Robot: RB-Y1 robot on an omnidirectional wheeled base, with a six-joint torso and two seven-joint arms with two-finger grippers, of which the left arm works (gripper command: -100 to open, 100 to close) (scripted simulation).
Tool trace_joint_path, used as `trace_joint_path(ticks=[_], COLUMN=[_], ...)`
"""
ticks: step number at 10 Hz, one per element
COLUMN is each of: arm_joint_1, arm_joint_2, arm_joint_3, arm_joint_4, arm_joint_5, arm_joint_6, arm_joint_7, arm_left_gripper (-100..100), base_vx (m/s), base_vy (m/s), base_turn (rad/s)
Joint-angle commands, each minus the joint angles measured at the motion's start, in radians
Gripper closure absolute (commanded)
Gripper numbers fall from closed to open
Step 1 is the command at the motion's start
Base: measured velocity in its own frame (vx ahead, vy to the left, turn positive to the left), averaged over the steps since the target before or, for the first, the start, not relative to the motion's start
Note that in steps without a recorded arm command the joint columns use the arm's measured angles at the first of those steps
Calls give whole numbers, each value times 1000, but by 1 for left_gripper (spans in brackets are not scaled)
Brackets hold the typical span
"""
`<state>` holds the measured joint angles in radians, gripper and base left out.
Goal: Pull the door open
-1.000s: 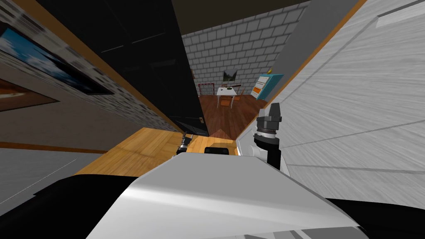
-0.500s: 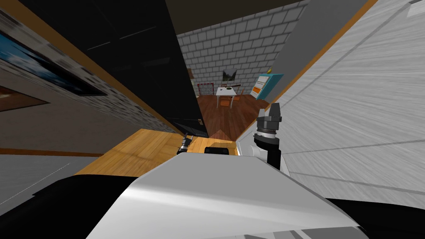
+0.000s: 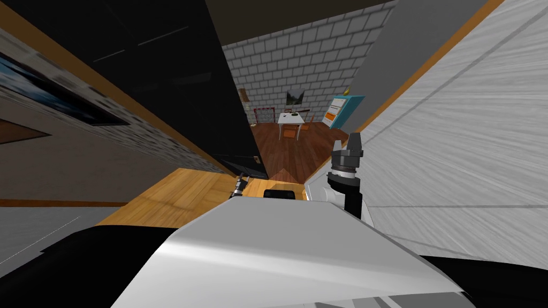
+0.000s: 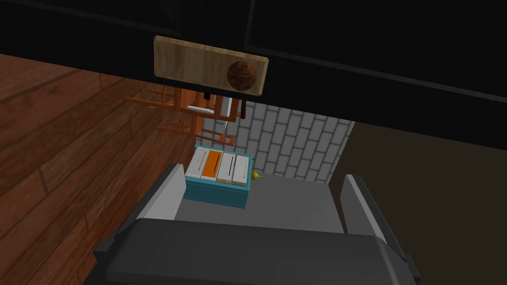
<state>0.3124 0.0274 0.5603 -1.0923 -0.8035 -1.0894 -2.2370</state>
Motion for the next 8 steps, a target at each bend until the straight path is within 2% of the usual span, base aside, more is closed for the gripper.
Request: trace_joint_path(ticks=[1, 8], arm_joint_1=[-2, -10], arm_joint_2=[-5, -20], arm_joint_3=[7, 32], arm_joint_4=[13, 65], arm_joint_5=[-12, -43], arm_joint_6=[-6, -33], arm_joint_7=[-42, -173], arm_left_gripper=[-100, -100], base_vx=[101, 89], base_vy=[-11, 0], base_turn=[-21, -10])
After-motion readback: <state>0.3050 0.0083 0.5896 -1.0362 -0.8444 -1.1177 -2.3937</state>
